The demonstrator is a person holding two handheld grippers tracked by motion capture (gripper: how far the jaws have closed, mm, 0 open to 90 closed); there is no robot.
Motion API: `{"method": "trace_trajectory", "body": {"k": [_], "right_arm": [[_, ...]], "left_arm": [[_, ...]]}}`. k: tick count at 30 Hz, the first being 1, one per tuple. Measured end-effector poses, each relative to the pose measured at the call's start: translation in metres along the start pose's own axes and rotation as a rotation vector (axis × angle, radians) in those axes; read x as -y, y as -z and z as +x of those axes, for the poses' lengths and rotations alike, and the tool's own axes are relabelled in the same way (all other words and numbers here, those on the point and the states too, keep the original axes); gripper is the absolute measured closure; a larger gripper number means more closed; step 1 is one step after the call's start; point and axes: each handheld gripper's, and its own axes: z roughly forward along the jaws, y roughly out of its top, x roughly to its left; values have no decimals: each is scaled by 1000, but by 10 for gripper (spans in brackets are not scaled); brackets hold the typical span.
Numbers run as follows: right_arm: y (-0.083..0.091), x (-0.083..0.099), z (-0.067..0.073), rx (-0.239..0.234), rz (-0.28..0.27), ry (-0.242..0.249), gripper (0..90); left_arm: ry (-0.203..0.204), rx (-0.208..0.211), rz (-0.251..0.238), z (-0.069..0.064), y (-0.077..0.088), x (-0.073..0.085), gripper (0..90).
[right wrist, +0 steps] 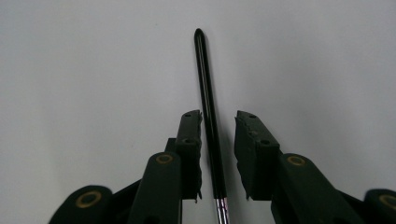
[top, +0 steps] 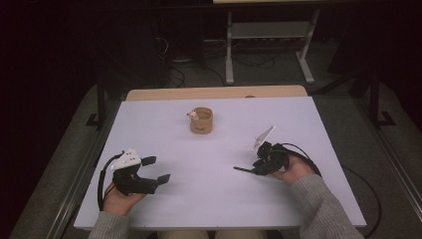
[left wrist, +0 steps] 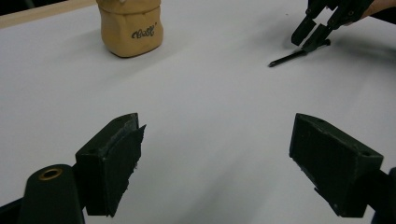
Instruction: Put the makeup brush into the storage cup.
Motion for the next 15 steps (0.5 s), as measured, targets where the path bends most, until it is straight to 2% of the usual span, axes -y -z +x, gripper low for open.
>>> {"method": "trace_trajectory", "body": {"k": [5, 8, 15], "right_arm": [[-6, -2, 1, -3, 20, 8, 740], [-8, -3, 3, 18, 43, 28, 755], [-9, -3, 6, 41, 54, 45, 776]], "left_arm": [[2, 0, -2, 1, 1, 0, 161], [1, -2, -2, 1, 1, 0, 161], [2, -3, -3, 1, 1, 0, 161]]}}
